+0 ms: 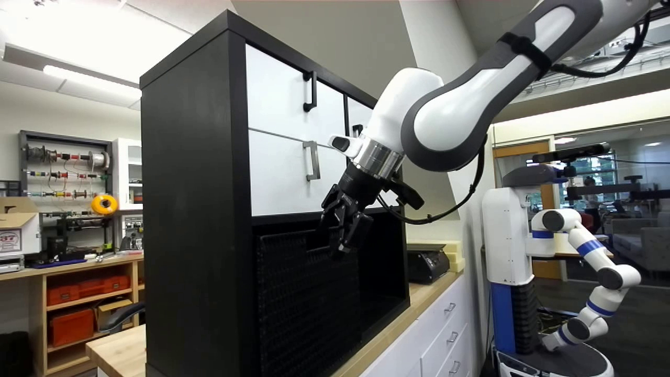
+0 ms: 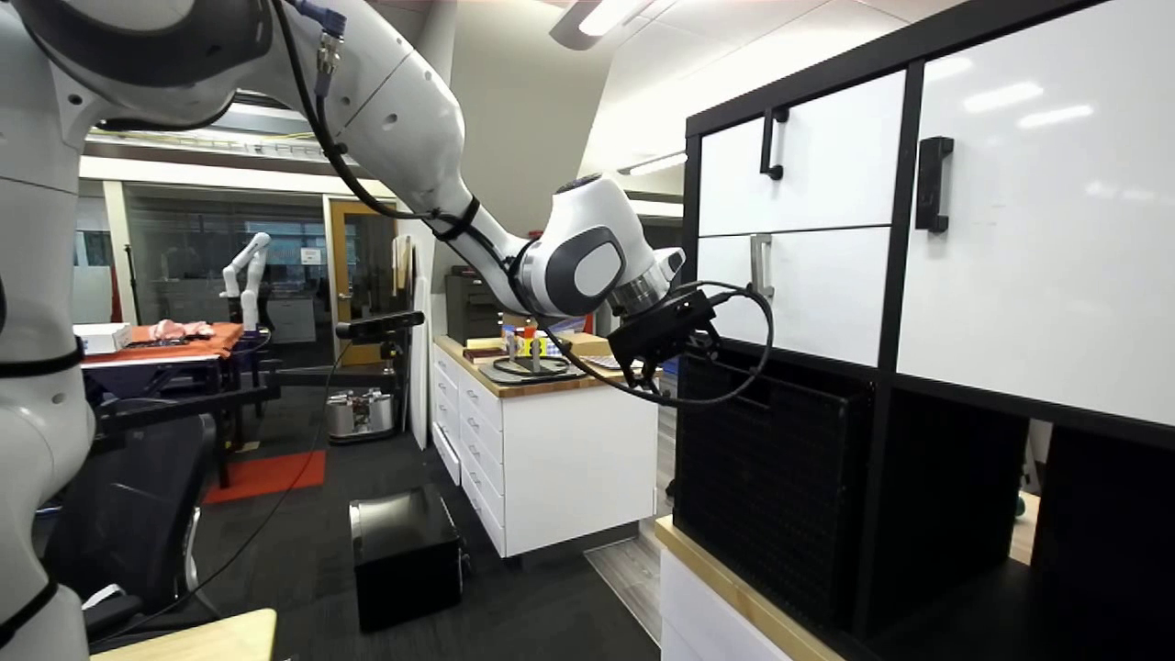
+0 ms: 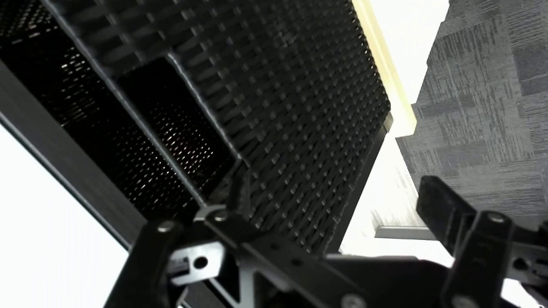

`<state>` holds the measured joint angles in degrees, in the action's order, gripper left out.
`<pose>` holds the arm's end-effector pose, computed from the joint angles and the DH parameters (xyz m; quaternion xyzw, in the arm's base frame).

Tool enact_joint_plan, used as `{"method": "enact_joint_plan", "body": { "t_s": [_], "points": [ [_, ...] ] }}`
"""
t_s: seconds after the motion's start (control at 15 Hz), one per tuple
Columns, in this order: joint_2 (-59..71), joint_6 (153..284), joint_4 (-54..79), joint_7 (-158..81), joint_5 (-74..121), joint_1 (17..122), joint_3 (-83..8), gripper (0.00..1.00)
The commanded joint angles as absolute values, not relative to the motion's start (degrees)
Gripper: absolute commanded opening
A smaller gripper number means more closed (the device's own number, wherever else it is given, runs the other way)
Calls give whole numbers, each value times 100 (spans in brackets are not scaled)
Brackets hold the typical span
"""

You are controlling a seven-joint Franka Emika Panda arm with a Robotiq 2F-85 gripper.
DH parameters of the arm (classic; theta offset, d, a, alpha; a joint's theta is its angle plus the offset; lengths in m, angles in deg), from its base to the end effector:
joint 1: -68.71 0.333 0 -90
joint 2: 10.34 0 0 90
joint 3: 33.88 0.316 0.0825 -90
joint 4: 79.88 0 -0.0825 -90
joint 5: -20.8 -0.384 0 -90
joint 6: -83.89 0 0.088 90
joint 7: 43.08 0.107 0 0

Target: Pull out the black bin from underneath cabinet

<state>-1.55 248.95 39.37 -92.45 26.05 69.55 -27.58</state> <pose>0.6124 0.0796 0.4290 0.8179 0.4792 0.2902 0.1309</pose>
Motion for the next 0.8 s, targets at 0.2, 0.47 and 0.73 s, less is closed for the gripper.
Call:
{"method": "enact_joint_plan", "body": {
  "t_s": [0.2, 0.47, 0.73],
  "points": [
    [293, 25618, 3589, -9747, 2590, 6891, -2624, 100],
    [530, 25732, 3335, -10016, 2567, 6840, -2559, 100],
    [797, 25695, 2996, -10289, 2533, 6791, -2488, 100]
  ]
}}
